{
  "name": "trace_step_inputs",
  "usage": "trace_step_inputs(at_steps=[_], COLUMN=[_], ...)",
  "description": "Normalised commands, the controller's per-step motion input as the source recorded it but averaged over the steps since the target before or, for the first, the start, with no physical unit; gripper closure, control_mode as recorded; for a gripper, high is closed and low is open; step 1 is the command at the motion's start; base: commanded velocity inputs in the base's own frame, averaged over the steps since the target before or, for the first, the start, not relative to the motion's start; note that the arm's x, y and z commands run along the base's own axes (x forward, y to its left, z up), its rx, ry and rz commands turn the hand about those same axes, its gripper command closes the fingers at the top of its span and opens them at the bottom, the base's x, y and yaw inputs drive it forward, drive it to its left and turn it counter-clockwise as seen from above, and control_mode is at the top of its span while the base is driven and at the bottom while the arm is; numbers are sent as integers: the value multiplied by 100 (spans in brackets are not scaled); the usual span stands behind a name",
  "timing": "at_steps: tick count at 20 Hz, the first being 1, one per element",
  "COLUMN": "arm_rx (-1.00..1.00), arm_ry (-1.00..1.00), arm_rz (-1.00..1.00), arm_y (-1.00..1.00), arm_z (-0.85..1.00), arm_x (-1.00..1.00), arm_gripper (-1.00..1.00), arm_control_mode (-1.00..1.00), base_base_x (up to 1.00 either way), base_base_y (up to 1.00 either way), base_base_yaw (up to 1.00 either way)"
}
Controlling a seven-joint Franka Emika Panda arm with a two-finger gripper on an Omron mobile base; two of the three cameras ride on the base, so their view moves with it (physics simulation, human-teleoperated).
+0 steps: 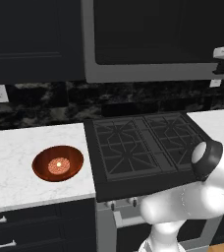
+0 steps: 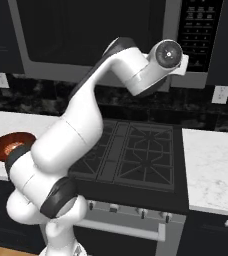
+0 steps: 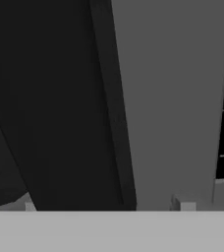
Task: Open the microwave, place the bowl with waffle inside the microwave, then close the microwave door and turn it on.
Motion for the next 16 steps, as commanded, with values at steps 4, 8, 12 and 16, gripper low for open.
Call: trace_step_inputs(at_steps=[4,8,12,16], arm_rx=[0,0,0,-2], arm_ry=[2,16,22,6], arm_rz=[-15,-46,-64,-56], arm_y=[0,1,12,17], arm_z=[25,6,0,0], arm_x=[-100,-100,-98,-100], arm_gripper=[100,100,100,100], arm_control_mode=[-100,-100,-100,-100], base_base_x=[0,0,0,0], base_base_y=[0,0,0,0], base_base_yaw=[0,0,0,0])
